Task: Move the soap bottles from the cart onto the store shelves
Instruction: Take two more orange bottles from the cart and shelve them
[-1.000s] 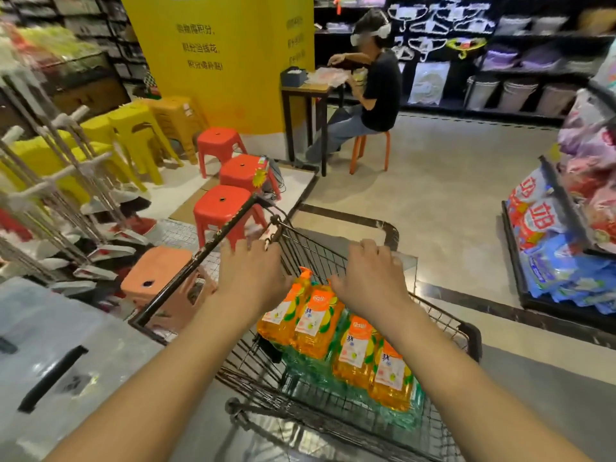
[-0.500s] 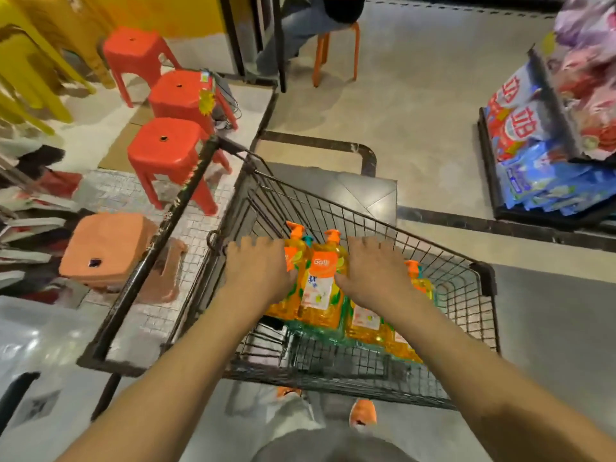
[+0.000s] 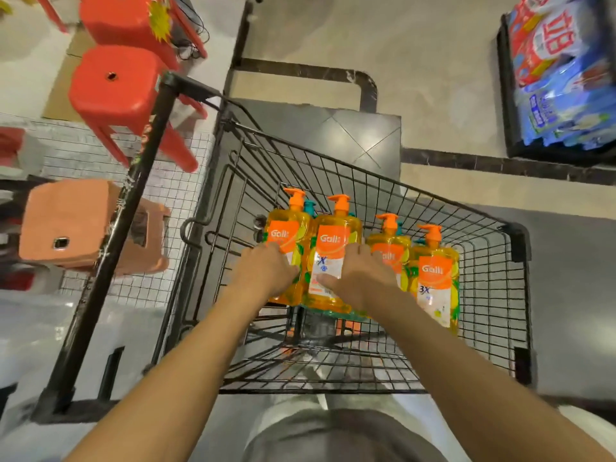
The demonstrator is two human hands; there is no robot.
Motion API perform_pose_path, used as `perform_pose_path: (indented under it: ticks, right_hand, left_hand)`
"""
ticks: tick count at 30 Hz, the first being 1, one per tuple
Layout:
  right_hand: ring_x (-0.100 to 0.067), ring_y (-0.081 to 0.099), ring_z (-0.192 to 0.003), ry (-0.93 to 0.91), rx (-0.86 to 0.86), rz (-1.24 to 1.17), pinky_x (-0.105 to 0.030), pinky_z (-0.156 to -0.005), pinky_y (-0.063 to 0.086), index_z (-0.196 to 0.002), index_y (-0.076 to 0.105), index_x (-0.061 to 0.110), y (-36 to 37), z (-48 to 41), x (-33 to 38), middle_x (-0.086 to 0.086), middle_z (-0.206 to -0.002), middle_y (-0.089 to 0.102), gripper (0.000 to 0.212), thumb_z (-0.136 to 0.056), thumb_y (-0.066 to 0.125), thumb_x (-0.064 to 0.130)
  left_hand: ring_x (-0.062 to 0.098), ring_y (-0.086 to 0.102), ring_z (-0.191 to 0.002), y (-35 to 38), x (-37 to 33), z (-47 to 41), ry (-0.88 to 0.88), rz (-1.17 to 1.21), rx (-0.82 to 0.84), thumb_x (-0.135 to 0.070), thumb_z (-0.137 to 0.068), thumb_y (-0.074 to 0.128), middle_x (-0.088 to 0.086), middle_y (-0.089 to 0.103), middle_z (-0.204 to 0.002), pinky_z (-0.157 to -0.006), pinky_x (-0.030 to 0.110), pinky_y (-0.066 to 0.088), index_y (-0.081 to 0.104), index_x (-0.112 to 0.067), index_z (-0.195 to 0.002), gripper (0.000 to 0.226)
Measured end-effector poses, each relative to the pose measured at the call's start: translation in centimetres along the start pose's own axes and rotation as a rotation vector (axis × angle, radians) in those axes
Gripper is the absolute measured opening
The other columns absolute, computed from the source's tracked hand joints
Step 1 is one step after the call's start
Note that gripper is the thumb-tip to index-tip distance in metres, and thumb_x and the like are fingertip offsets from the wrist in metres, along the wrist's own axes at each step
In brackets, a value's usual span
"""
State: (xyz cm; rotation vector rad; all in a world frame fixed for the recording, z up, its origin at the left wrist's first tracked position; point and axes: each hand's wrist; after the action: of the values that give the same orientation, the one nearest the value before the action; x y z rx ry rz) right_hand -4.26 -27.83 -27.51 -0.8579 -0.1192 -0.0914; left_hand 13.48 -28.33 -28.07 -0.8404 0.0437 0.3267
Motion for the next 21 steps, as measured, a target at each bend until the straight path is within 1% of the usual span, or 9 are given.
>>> perform_pose_path:
  ticks: [2, 5, 8, 10, 12, 13, 15, 18, 21]
  right_hand:
    - [-0.036, 0.045, -0.133, 0.004, -0.050, -0.047, -0.044, -0.104, 0.044, -0.149, 0.031, 0.005, 1.2, -1.2, -0.4, -0.017, -0.151, 0.040, 0.093, -0.090, 0.052, 0.074]
    - [-0.034, 0.049, -0.132, 0.095, -0.015, -0.244, -0.046, -0.099, 0.050, -0.149, 0.029, 0.009, 2.5, -3.5, -1.3, -0.011, -0.148, 0.038, 0.100, -0.083, 0.056, 0.080]
    - [-0.030, 0.062, -0.117, 0.159, -0.037, -0.475, -0.046, -0.089, 0.057, -0.138, 0.044, 0.018, 4.0, -5.9, -2.8, -0.001, -0.133, 0.045, 0.098, -0.070, 0.057, 0.087]
    - [-0.031, 0.058, -0.126, 0.197, -0.002, -0.657, -0.050, -0.098, 0.053, -0.148, 0.030, 0.015, 4.6, -6.9, -3.4, -0.003, -0.146, 0.047, 0.105, -0.073, 0.069, 0.078]
    - [-0.035, 0.049, -0.138, 0.227, 0.054, -0.777, -0.054, -0.108, 0.047, -0.156, 0.011, 0.013, 5.1, -7.5, -3.5, -0.010, -0.159, 0.038, 0.119, -0.074, 0.075, 0.072]
    - [-0.036, 0.045, -0.142, 0.239, 0.066, -0.819, -0.055, -0.111, 0.044, -0.157, 0.007, 0.013, 5.2, -7.7, -3.6, -0.012, -0.161, 0.035, 0.124, -0.073, 0.077, 0.070]
    - [-0.035, 0.043, -0.143, 0.238, 0.063, -0.857, -0.056, -0.112, 0.043, -0.157, 0.012, 0.012, 5.6, -8.3, -3.8, -0.011, -0.159, 0.037, 0.130, -0.065, 0.079, 0.074]
    - [-0.027, 0.050, -0.136, 0.224, 0.038, -0.882, -0.054, -0.105, 0.050, -0.152, 0.027, 0.016, 6.9, -9.7, -4.8, -0.004, -0.149, 0.047, 0.140, -0.044, 0.074, 0.091]
    - [-0.019, 0.063, -0.123, 0.159, 0.028, -0.891, -0.048, -0.092, 0.059, -0.138, 0.047, 0.028, 10.0, -11.6, -7.1, 0.005, -0.132, 0.060, 0.117, -0.045, 0.073, 0.095]
  left_hand:
    - [0.036, 0.053, -0.127, 1.3, 0.4, -1.4, -0.057, 0.093, -0.036, -0.052, -0.098, 0.058, 0.016, 0.060, -0.135, -0.105, 0.043, 0.042, 0.055, -0.008, -0.137, 0.059]
    - [0.036, 0.048, -0.133, 3.3, 0.4, -3.1, -0.155, 0.304, -0.109, -0.052, -0.094, 0.066, 0.017, 0.053, -0.141, -0.110, 0.046, 0.042, 0.050, -0.004, -0.141, 0.068]
    - [0.038, 0.039, -0.138, 5.1, 0.1, -4.1, -0.253, 0.409, -0.172, -0.048, -0.094, 0.068, 0.018, 0.043, -0.147, -0.112, 0.047, 0.034, 0.043, -0.004, -0.144, 0.071]
    - [0.039, 0.033, -0.141, 5.9, 0.0, -4.6, -0.287, 0.425, -0.206, -0.046, -0.094, 0.070, 0.018, 0.040, -0.151, -0.114, 0.047, 0.029, 0.039, -0.005, -0.147, 0.074]
    - [0.042, 0.028, -0.145, 6.2, -0.2, -5.1, -0.350, 0.472, -0.186, -0.048, -0.093, 0.071, 0.020, 0.029, -0.157, -0.116, 0.050, 0.027, 0.031, -0.008, -0.154, 0.083]
    - [0.043, 0.027, -0.146, 6.1, -0.2, -5.4, -0.381, 0.489, -0.158, -0.048, -0.092, 0.072, 0.020, 0.026, -0.159, -0.117, 0.051, 0.028, 0.029, -0.010, -0.155, 0.085]
    - [0.042, 0.033, -0.144, 5.9, 0.0, -6.3, -0.414, 0.493, -0.093, -0.051, -0.090, 0.074, 0.019, 0.033, -0.157, -0.116, 0.053, 0.032, 0.031, -0.013, -0.154, 0.086]
    - [0.040, 0.044, -0.139, 5.6, -0.1, -6.8, -0.431, 0.491, -0.044, -0.055, -0.083, 0.078, 0.015, 0.046, -0.150, -0.113, 0.058, 0.039, 0.033, -0.017, -0.152, 0.091]
    - [0.039, 0.048, -0.135, 6.1, -1.8, -6.0, -0.452, 0.548, -0.100, -0.050, -0.081, 0.083, 0.015, 0.038, -0.147, -0.110, 0.056, 0.044, 0.031, -0.015, -0.151, 0.093]
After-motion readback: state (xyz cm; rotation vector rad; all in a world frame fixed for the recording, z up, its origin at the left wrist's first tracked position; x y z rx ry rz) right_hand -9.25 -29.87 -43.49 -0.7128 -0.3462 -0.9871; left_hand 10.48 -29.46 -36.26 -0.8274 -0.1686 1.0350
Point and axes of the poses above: each hand's wrist, its own z-axis away from the middle knuckle, its own y-axis out of the palm, x = y × z
